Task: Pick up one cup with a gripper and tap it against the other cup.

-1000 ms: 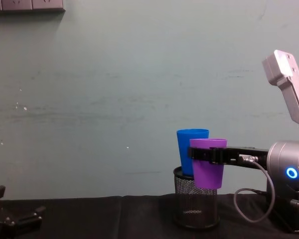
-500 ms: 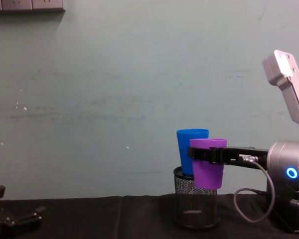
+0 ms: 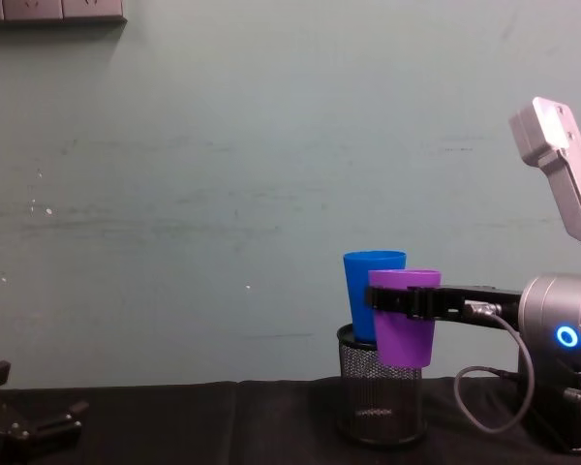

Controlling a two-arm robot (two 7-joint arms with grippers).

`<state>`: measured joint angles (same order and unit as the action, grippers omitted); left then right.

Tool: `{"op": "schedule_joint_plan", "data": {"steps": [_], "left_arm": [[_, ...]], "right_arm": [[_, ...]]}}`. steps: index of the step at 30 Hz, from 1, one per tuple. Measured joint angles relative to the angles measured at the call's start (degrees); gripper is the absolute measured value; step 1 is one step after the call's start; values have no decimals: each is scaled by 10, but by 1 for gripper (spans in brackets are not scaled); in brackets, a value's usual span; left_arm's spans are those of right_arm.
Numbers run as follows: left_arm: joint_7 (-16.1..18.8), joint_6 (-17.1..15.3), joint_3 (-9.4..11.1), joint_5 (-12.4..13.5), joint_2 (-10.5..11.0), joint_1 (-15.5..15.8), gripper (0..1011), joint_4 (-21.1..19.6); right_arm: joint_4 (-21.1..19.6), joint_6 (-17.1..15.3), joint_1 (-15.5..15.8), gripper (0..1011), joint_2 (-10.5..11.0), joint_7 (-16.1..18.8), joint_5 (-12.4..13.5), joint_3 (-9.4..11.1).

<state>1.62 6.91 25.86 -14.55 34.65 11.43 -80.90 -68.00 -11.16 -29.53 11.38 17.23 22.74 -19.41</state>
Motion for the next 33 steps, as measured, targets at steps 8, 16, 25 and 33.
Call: {"op": "schedule_joint_plan", "data": {"steps": [8, 16, 25, 33], "left_arm": [[0, 0, 0, 0, 0, 0, 1000, 0], [0, 0, 0, 0, 0, 0, 1000, 0], [0, 0, 0, 0, 0, 0, 1000, 0], [0, 0, 0, 0, 0, 0, 1000, 0]], "right_arm": [[0, 0, 0, 726, 0, 0, 0, 0], [0, 0, 0, 726, 0, 0, 0, 0], [0, 0, 0, 726, 0, 0, 0, 0], [0, 0, 0, 726, 0, 0, 0, 0]]}}
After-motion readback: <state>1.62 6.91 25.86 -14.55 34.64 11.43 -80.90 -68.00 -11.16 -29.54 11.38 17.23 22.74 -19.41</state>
